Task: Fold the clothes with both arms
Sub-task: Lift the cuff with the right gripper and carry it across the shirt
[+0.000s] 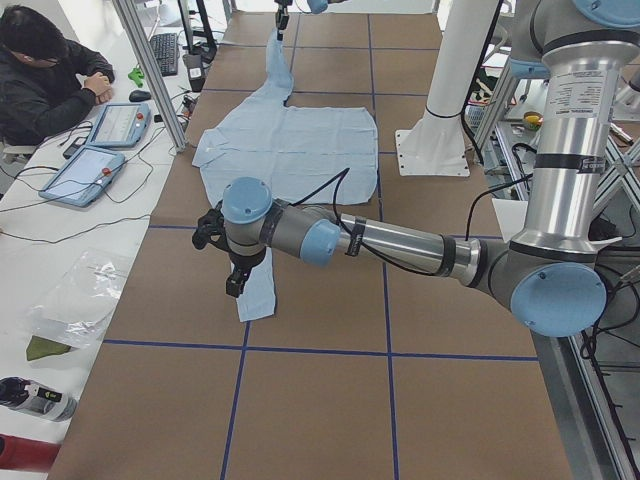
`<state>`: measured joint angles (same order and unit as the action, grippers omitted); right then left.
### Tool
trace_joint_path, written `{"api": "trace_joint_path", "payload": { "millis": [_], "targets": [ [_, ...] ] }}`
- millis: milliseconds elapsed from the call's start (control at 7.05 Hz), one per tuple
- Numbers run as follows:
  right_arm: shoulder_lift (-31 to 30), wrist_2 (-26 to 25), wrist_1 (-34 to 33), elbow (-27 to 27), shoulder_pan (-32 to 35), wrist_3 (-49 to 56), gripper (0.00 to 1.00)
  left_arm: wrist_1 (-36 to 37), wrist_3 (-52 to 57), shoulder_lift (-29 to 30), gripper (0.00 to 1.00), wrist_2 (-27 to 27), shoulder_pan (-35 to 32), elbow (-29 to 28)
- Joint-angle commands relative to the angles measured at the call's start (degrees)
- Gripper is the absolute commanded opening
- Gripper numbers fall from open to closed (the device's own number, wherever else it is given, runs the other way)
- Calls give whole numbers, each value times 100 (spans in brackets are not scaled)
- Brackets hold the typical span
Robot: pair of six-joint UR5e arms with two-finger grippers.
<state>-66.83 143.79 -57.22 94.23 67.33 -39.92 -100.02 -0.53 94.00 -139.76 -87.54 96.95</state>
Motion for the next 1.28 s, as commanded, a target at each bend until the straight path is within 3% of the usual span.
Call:
{"api": "trace_joint_path", "payload": {
  "millis": [0, 142, 426, 851, 1135],
  "targets": [
    [1352, -602, 9, -377, -717, -728, 0, -9, 9, -48, 100, 1, 0, -70],
    [1914, -1172, 9, -709, -1182, -737, 0, -18, 18, -57, 100, 1, 0, -132],
    [2778, -1729, 1, -1439, -1721, -737, 0, -18, 36, -75, 100, 1, -18, -159],
    [2992, -2679, 9, -2020, -2521, -728, 0, -18, 27, -92, 100, 1, 0, -255],
    [3524, -3284, 18, -3035, -3004, -728, 0, -18, 36, -92, 100, 1, 0, -264]
  ]
}}
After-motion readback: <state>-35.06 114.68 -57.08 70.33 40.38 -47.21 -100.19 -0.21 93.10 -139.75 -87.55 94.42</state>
